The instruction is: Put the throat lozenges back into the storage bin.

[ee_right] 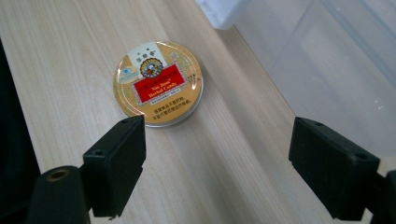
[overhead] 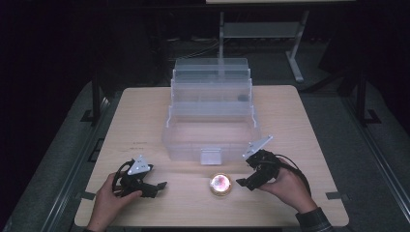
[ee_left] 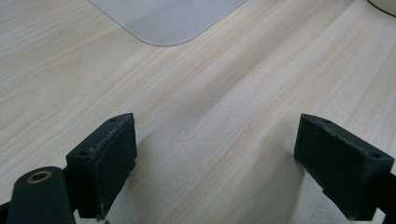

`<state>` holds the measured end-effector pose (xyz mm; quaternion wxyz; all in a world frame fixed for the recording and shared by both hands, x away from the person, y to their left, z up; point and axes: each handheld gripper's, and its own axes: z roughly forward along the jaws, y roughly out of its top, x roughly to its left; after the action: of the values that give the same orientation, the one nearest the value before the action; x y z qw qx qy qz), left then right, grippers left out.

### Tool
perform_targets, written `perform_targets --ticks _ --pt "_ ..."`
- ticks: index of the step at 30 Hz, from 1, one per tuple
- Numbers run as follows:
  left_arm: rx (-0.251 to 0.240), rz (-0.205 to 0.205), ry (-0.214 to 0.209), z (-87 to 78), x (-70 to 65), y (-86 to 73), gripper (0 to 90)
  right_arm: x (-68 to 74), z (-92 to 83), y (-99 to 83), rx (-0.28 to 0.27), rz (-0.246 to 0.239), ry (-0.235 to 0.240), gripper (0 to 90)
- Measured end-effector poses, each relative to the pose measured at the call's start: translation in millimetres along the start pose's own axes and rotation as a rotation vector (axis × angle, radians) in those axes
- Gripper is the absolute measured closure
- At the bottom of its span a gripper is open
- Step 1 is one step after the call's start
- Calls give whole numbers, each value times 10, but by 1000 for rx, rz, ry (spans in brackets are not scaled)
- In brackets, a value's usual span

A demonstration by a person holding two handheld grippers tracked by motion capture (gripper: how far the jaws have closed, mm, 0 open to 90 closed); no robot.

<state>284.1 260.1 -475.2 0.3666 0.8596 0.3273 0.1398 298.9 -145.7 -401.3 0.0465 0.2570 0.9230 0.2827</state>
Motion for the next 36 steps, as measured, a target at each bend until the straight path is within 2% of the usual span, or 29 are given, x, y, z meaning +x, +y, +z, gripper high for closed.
perform_targets --ticks 24,36 --pt "2 0 0 -1 0 1 122 136 171 263 46 -76 39 170" --pt "2 0 0 -1 0 1 122 208 310 358 83 -111 63 164"
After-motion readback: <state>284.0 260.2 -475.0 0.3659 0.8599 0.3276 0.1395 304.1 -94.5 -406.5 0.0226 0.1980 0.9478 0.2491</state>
